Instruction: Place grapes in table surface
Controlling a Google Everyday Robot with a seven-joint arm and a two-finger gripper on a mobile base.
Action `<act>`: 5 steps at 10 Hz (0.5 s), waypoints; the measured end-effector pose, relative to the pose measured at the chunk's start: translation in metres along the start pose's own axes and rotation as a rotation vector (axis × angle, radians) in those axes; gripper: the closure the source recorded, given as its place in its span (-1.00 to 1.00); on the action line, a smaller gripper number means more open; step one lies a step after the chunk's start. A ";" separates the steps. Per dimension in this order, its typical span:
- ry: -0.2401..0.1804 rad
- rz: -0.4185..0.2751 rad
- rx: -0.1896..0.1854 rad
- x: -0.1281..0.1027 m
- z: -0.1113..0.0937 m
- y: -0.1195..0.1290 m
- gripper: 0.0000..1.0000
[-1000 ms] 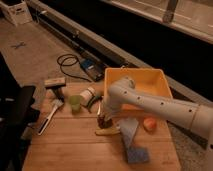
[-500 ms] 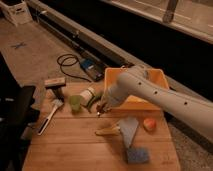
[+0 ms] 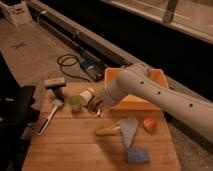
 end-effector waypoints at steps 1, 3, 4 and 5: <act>-0.020 -0.015 -0.024 -0.010 0.013 0.003 1.00; -0.070 -0.027 -0.102 -0.025 0.049 0.021 1.00; -0.082 -0.023 -0.131 -0.027 0.061 0.028 1.00; -0.091 -0.016 -0.160 -0.028 0.073 0.033 1.00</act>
